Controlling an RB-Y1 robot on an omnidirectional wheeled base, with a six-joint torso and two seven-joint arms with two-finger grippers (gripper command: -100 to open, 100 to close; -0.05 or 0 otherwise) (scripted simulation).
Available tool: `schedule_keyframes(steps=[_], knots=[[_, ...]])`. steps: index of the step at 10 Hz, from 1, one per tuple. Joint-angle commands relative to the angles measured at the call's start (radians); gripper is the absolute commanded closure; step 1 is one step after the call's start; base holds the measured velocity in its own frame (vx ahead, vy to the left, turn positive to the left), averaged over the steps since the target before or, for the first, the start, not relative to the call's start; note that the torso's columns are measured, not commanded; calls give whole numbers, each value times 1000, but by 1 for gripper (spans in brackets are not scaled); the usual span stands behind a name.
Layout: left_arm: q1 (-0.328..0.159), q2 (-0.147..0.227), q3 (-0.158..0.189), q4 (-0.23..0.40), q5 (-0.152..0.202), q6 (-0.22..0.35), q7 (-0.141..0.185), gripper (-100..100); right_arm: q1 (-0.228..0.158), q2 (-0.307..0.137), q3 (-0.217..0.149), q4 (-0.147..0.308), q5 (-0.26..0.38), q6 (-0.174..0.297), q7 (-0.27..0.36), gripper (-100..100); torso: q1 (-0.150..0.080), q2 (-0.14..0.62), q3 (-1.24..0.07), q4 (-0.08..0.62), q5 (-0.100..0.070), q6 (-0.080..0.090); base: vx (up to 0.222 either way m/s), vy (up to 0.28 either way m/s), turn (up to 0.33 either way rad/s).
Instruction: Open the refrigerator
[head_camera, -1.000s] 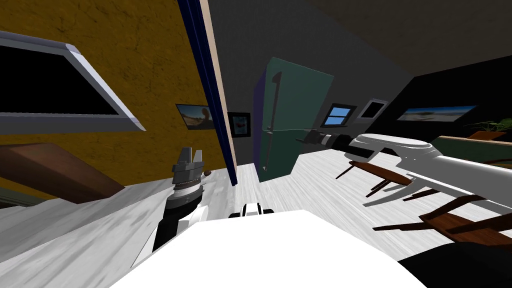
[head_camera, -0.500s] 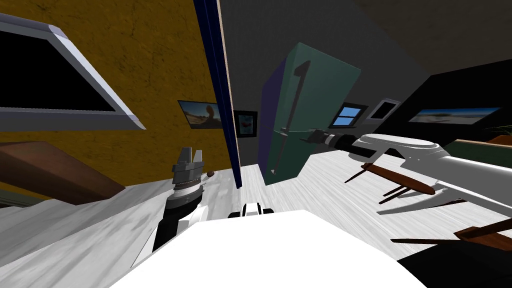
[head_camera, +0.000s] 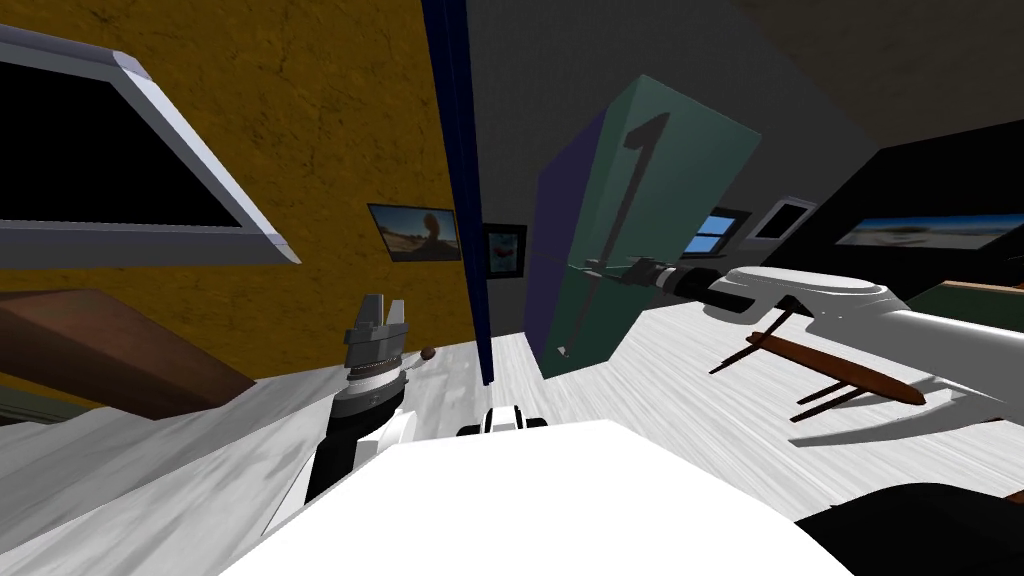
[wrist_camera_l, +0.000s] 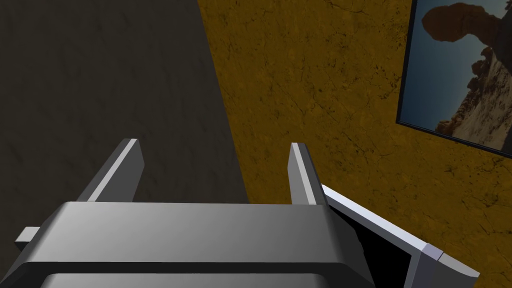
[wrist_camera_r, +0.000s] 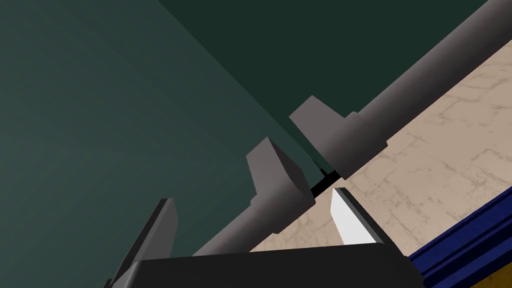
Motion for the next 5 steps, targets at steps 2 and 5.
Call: schedule_keyframes(steps=[2,5], knots=[[0,0,0,0,0,0,0,0,8,4,-5,20,6,29,-3,-100,-3,1,0,-1,-2,-3,117,153,-8],[0,0,0,0,0,0,0,0,2,-17,-1,25,0,37,-10,100,-7,7,4,2,-3,0,53,29,-2]])
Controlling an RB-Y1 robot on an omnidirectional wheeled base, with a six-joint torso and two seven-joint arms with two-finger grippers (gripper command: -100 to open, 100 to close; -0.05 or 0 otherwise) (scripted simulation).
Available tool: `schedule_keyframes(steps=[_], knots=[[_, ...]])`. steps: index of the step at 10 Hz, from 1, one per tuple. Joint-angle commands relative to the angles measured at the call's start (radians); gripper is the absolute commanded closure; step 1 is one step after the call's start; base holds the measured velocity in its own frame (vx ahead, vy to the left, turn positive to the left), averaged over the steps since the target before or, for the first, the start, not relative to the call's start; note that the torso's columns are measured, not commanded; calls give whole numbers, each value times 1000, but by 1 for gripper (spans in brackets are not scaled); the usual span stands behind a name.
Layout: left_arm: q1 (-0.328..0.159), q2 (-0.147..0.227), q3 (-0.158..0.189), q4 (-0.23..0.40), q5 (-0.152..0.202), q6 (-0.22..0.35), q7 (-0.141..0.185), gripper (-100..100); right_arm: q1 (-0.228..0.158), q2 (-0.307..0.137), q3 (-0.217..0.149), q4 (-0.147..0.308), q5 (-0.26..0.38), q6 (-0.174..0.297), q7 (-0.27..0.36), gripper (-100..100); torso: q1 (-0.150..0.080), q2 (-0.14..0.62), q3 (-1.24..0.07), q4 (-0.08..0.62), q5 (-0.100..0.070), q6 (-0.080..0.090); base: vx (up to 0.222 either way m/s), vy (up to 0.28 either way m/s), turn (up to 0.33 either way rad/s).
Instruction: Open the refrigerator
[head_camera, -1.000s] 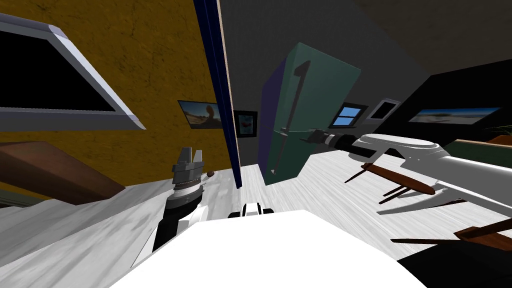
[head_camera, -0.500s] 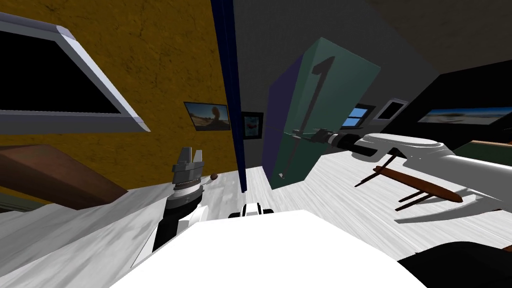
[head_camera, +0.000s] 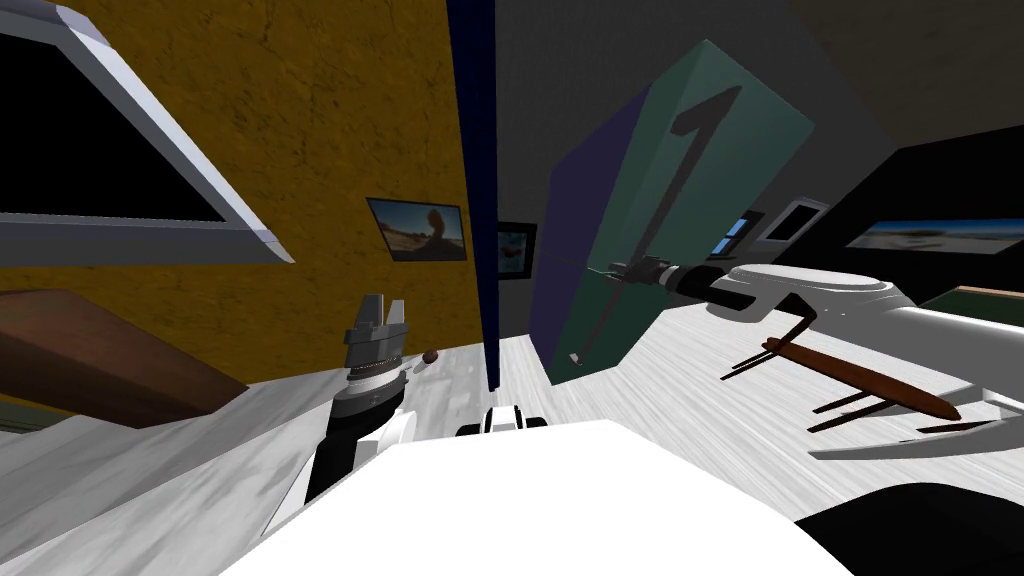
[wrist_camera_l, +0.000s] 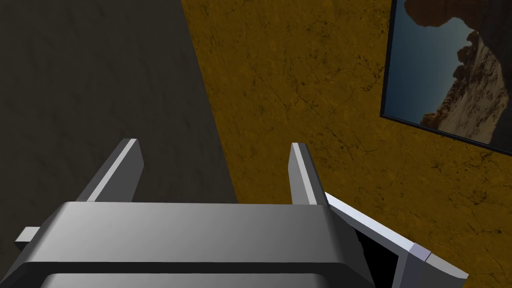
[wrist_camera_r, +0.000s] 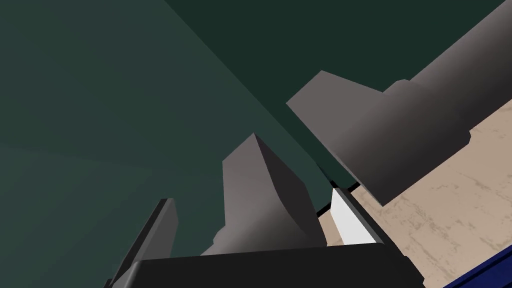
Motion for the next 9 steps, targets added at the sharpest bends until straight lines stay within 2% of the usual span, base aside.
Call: schedule_keyframes(steps=[1,2,4,7,9], knots=[[0,0,0,0,0,0,0,0,-2,1,-12,-46,-8,-32,9,100,3,1,1,-1,0,0,-137,-182,-22],[0,0,0,0,0,0,0,0,-2,1,-12,-46,-8,-32,9,100,-2,7,5,1,-1,0,-211,-245,39],[-1,0,0,0,0,0,0,0,-3,2,-22,-93,-16,-65,17,100,-3,9,6,4,-1,6,-238,-281,6],[-1,0,0,0,0,0,0,0,-4,4,-37,-164,-29,-114,31,100,-2,-2,-2,4,3,5,-220,-317,-16],[0,0,0,0,0,0,0,0,-4,4,-37,-164,-29,-114,31,100,4,-8,-6,2,4,4,-102,-126,-6]])
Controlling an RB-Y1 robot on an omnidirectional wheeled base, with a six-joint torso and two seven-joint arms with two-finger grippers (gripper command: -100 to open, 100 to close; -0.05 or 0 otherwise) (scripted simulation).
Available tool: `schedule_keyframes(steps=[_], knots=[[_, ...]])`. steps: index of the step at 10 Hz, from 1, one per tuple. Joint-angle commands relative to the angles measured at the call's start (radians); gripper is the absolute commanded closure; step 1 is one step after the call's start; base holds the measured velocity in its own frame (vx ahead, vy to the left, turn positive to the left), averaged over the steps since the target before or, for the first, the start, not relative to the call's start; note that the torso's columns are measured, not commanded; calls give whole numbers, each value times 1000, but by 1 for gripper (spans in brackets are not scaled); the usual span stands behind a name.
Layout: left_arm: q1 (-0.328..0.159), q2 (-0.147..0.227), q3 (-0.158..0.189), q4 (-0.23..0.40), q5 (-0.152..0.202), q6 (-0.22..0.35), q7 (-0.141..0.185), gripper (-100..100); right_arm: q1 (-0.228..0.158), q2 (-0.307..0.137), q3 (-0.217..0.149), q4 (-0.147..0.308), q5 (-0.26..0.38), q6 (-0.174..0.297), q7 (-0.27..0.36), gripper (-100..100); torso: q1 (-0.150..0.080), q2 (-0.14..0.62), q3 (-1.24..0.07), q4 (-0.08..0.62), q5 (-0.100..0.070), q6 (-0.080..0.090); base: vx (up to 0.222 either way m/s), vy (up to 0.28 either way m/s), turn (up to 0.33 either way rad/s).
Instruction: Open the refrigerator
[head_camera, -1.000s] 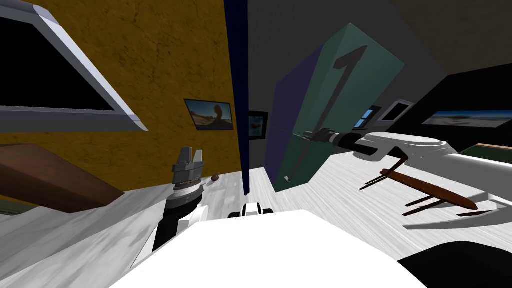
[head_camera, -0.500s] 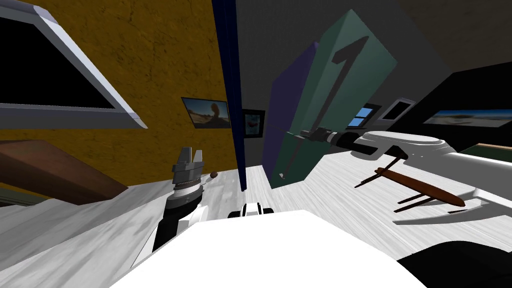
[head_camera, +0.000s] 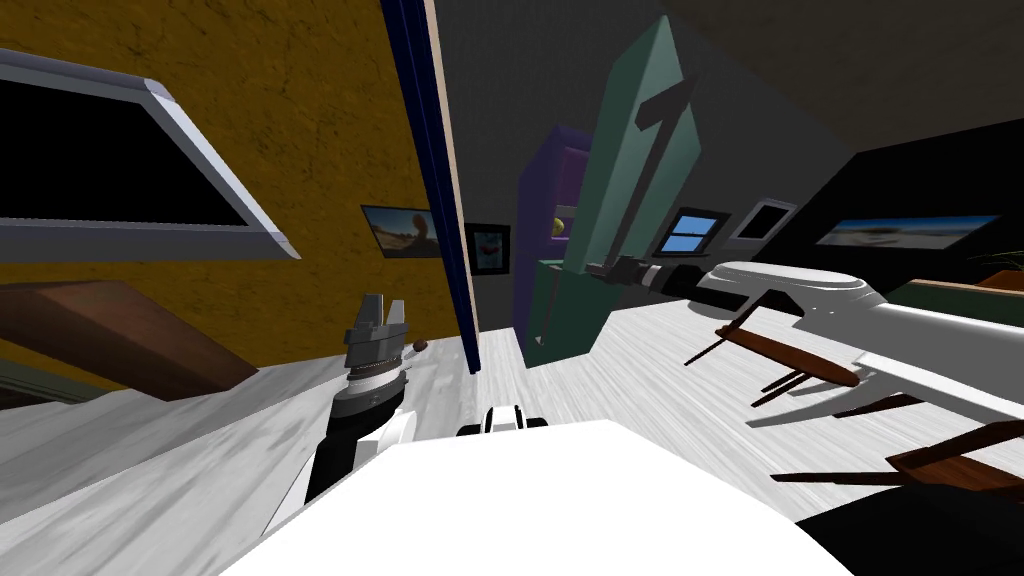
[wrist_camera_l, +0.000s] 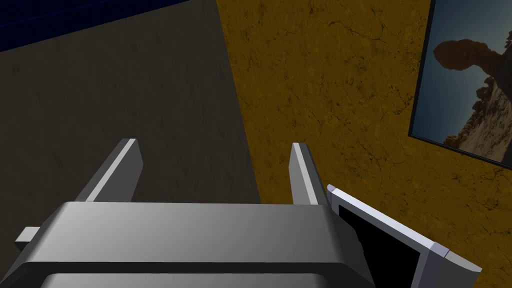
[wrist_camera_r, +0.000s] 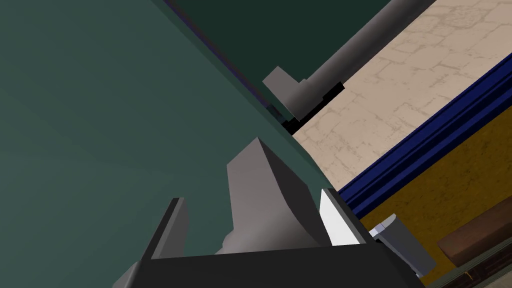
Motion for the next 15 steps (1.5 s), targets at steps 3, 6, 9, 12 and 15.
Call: schedule_keyframes(steps=[3,6,9,12,15], knots=[[0,0,0,0,0,0,0,0,13,8,-30,-47,-4,-23,9,100,-1,7,5,1,0,-3,-131,-176,3],[0,0,0,0,0,0,0,0,9,7,-25,-75,-13,-44,14,100,7,3,3,-2,1,-3,-18,-65,-8],[0,0,0,0,0,0,0,0,11,10,-35,-118,-25,-81,26,100,-9,10,8,1,-4,1,-84,-265,37],[0,0,0,0,0,0,0,0,13,13,-45,-161,-37,-118,38,100,-3,4,3,0,-2,0,-118,-256,7],[0,0,0,0,0,0,0,0,15,17,-55,-204,-49,-155,50,100,0,2,1,-1,-1,-2,-71,-268,15]])
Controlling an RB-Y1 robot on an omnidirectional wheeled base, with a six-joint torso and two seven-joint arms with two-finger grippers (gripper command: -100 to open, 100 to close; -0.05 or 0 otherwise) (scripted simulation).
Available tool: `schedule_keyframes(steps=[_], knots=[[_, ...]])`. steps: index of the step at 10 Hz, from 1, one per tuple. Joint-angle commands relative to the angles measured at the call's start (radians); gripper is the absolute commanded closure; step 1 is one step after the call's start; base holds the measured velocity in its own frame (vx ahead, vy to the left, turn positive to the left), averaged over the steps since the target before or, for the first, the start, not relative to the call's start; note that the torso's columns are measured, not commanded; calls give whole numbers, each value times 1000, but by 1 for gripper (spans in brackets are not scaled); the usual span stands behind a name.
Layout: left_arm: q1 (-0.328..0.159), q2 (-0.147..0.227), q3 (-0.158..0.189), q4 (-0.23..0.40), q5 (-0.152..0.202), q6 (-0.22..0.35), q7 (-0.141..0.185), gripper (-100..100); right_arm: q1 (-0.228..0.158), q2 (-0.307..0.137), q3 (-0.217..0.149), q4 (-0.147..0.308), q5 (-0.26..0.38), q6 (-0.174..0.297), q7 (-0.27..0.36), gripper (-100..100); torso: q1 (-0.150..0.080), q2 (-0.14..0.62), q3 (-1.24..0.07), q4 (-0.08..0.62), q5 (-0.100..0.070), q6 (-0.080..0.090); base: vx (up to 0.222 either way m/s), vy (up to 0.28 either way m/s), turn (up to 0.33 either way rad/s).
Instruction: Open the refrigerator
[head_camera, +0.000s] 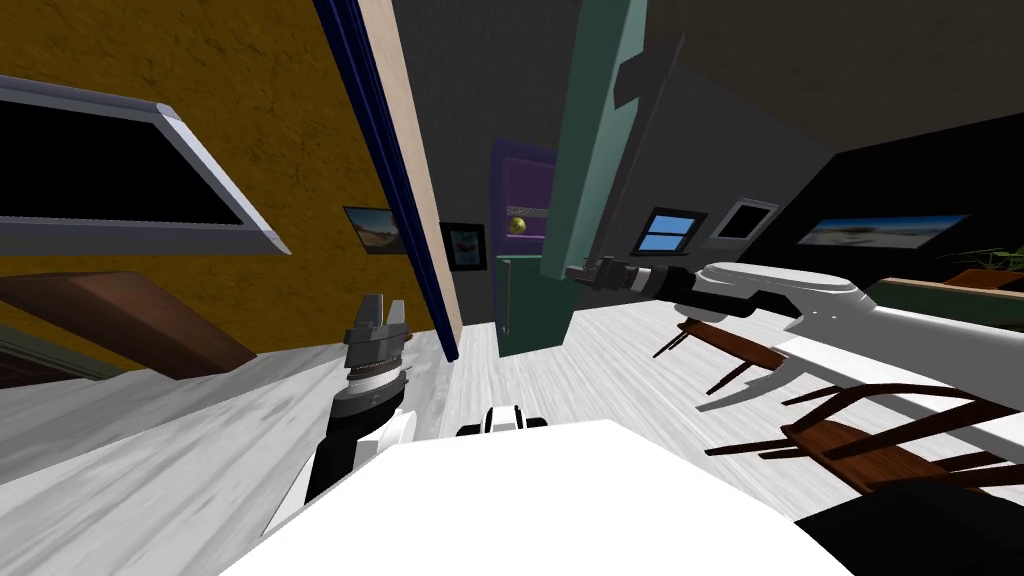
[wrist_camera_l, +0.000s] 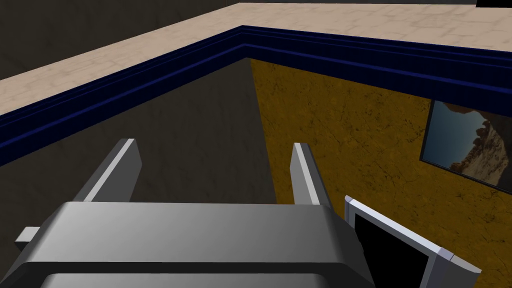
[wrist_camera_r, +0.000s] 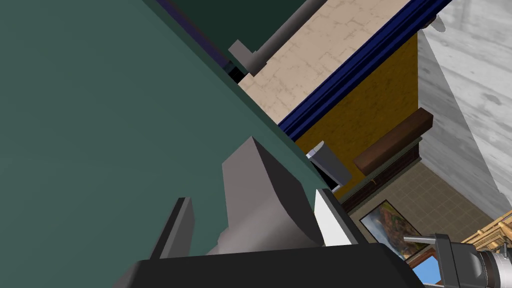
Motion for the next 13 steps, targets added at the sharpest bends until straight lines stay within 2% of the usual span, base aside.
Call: schedule_keyframes(steps=[1,2,4,5,7,11,13], knots=[[0,0,0,0,0,0,0,0,-2,3,-19,-41,-14,-30,13,100,0,-2,-2,0,1,-1,-109,-268,36],[0,0,0,0,0,0,0,0,-2,3,-19,-41,-14,-30,13,100,-1,3,0,2,1,-1,-97,-250,22],[0,0,0,0,0,0,0,0,0,6,-29,-84,-26,-67,25,100,-3,5,3,1,-1,1,-94,-293,19],[0,0,0,0,0,0,0,0,0,6,-29,-84,-26,-67,25,100,-2,8,6,1,-2,0,-77,-266,17],[0,0,0,0,0,0,0,0,17,8,-40,-105,-28,-90,24,100,10,3,3,0,2,-1,-22,-132,5],[0,0,0,0,0,0,0,0,20,8,-49,-141,-43,-123,37,100,-1,3,1,1,1,-1,15,-228,31],[0,0,0,0,0,0,0,0,22,9,-58,-177,-58,-157,50,100,-1,1,-1,1,0,-1,-11,-265,27]])
